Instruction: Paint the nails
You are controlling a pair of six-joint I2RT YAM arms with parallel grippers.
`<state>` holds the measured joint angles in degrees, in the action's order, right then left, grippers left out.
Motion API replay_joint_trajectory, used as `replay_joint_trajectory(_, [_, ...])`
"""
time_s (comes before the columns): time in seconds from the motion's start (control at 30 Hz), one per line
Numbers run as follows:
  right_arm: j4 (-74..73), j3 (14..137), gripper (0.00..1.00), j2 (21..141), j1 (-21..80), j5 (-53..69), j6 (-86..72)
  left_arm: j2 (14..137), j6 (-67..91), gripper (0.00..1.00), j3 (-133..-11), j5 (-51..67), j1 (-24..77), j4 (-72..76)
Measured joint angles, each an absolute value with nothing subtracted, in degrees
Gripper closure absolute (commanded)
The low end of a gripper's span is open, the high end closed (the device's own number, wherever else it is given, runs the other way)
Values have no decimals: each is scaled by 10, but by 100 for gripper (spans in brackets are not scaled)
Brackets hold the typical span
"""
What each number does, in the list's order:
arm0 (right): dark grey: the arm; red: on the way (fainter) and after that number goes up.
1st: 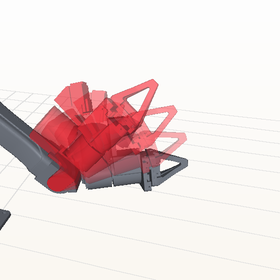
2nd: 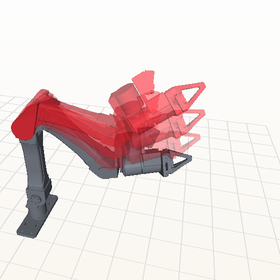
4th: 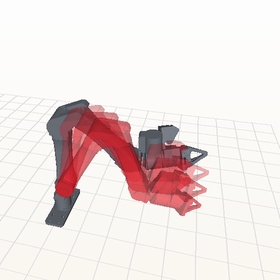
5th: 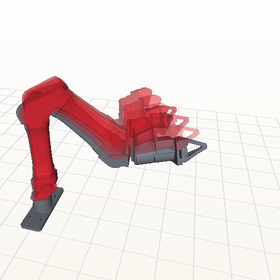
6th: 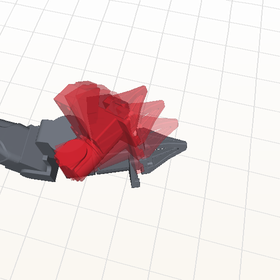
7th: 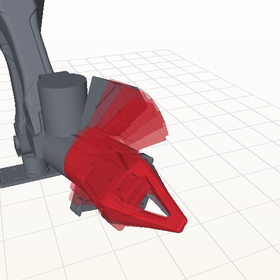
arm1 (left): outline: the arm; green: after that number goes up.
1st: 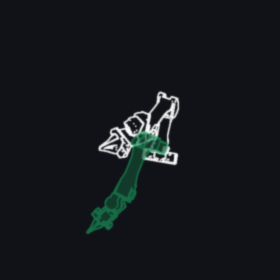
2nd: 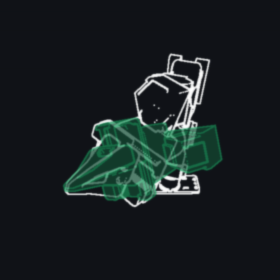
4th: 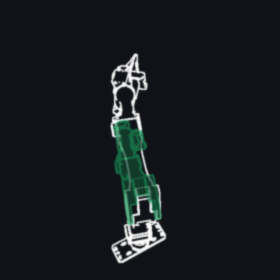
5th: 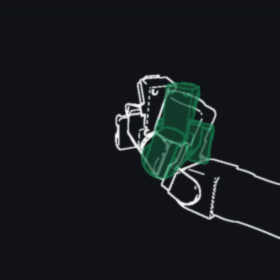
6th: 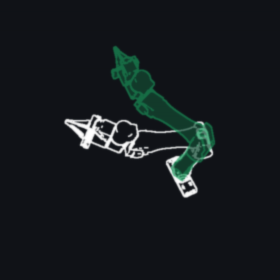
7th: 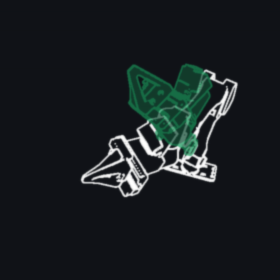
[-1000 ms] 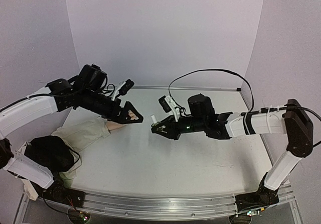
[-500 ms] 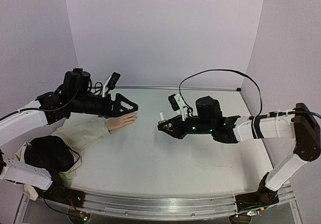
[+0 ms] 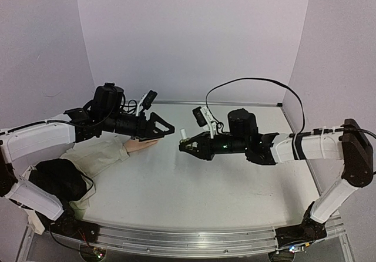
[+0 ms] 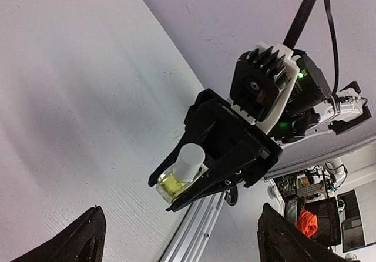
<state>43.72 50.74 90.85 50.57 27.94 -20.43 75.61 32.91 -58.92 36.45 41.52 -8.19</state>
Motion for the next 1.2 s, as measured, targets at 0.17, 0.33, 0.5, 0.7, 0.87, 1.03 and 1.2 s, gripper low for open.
replay_joint_trajectory(0.17, [467, 525, 100, 932, 506, 320, -205, 758, 320, 20, -598, 394, 415, -57])
replay_joint_trajectory(0.33, [511, 526, 100, 947, 506, 370, -209, 768, 315, 28, -612, 416, 416, -21])
replay_joint_trajectory(0.5, [541, 538, 100, 959, 506, 416, -209, 796, 312, 38, -620, 435, 416, -4])
replay_joint_trajectory(0.7, [564, 549, 100, 961, 502, 453, -209, 806, 299, 46, -622, 483, 416, 25])
replay_joint_trajectory(0.87, [587, 551, 100, 964, 493, 465, -212, 806, 299, 53, -623, 510, 416, 52])
replay_joint_trajectory(1.03, [605, 555, 100, 972, 486, 474, -215, 808, 300, 69, -627, 521, 417, 66])
replay_joint_trajectory(1.2, [616, 559, 100, 974, 482, 477, -219, 808, 299, 64, -627, 516, 416, 72])
